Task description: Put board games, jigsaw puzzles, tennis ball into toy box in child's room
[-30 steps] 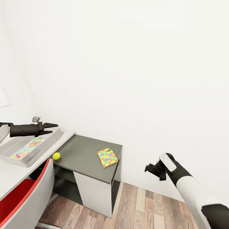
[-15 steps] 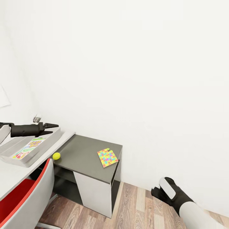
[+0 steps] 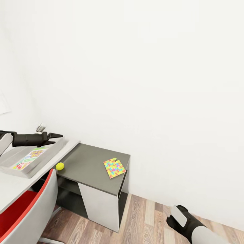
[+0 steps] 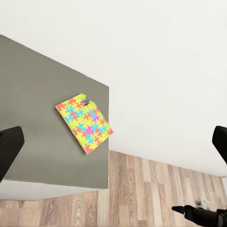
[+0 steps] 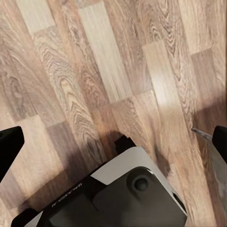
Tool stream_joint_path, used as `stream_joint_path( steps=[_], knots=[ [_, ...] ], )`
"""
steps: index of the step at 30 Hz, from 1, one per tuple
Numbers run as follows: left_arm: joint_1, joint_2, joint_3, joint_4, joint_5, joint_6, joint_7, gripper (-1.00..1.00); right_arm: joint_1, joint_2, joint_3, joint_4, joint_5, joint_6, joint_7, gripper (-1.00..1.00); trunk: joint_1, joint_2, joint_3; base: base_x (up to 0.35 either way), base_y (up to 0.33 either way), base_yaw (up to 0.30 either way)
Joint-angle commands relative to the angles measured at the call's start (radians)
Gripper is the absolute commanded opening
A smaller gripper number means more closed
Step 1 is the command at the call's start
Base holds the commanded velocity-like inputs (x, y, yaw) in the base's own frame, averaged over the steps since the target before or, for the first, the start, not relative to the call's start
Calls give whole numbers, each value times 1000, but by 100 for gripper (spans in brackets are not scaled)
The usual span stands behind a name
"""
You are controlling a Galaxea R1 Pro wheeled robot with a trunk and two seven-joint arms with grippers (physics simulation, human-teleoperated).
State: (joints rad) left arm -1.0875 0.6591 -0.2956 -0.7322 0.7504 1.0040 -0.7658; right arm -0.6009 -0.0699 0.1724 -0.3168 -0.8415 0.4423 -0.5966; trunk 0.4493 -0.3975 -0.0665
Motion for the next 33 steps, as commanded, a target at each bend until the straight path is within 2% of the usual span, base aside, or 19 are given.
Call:
stream_joint_path(
  steps=[1,16,18,19,25,33],
  knots=[
    [-2,1,-4,0,1,3,-1,100,0,-1,8,0,-7,4,-6,100,1,-2,-2,0,0,-105],
    [4,-9,-12,0,-2,1,10,100,17,-1,10,8,-4,-8,28,100,1,-2,-2,0,0,-257],
    [5,-9,-12,2,-2,1,12,100,18,-1,15,8,-4,-8,29,100,1,-2,-2,0,0,-287],
    [9,-9,-13,3,-2,1,16,100,18,0,35,8,-5,-8,30,100,1,-2,-2,0,0,-288],
    [17,-9,-13,3,-3,0,34,100,18,1,72,8,-5,-9,32,100,1,-2,-2,0,0,-218],
    [19,-9,-14,5,-2,0,93,100,18,1,83,8,-4,-11,31,100,1,-2,-2,0,0,-39]
  ],
)
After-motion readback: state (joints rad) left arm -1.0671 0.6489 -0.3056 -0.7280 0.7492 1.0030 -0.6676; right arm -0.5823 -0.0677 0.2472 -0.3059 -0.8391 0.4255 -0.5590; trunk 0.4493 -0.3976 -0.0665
